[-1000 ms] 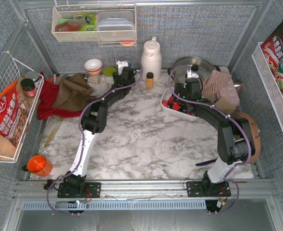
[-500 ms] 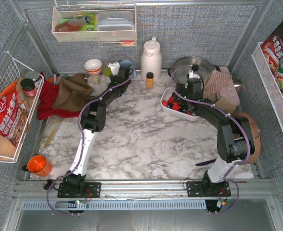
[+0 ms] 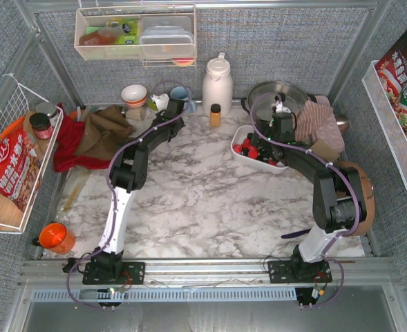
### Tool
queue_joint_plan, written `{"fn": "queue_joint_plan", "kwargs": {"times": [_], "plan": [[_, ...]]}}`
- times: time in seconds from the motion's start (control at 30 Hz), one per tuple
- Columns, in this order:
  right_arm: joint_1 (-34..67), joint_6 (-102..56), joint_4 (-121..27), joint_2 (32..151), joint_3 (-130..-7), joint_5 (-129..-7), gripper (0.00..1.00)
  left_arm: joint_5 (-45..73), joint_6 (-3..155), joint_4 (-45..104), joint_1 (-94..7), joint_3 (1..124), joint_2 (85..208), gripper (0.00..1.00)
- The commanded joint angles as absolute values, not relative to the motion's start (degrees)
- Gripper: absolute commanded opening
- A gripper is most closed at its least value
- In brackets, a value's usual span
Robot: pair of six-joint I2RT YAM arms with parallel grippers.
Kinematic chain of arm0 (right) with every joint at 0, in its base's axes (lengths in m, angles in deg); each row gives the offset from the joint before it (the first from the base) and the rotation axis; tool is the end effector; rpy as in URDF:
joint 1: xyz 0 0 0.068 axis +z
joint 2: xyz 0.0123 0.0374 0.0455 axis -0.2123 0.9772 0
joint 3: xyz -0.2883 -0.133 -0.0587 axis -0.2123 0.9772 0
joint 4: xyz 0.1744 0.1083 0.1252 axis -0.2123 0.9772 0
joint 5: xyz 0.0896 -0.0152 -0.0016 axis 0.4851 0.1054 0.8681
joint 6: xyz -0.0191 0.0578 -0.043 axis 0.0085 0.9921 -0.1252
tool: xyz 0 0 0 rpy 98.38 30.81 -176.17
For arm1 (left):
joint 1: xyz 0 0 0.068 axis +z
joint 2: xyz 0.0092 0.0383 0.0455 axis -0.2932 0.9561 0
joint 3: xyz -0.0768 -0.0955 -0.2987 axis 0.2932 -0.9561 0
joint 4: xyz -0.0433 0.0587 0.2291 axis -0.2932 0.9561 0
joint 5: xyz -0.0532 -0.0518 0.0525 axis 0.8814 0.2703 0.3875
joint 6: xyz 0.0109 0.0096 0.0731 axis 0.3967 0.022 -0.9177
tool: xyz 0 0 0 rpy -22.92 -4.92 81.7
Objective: Mix the coffee capsules in the storage basket
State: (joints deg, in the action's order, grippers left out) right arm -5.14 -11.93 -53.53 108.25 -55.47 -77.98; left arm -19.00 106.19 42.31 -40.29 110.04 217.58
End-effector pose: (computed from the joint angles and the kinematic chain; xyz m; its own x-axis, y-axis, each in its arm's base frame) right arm 0.3946 0.0465 0.2817 -0.4839 0.2512 -0.8383 0.0684 0.9659 0.2499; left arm 0.5733 -0.2180 0.1635 -0.4518 -0.4615 -0.7635 -0.3249 0.8821 -0.3410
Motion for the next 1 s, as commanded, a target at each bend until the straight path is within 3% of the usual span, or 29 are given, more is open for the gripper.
{"fn": "queue_joint_plan", "kwargs": {"times": [0.0,0.53,0.97], "plan": [[-5.4,-10.8,-54.0,108.5,-55.8,-76.5,0.82,-18.3,104.7,46.6,-40.2,107.0,215.9,0.53],[-6.0,-10.1,-53.9,108.2,-55.8,-75.3,0.82,-21.2,97.1,44.8,-40.8,105.3,211.6,0.42],[-5.1,-8.1,-54.1,101.0,-52.7,-73.0,0.82,-18.5,78.5,13.9,-49.1,61.2,179.4,0.39]]}}
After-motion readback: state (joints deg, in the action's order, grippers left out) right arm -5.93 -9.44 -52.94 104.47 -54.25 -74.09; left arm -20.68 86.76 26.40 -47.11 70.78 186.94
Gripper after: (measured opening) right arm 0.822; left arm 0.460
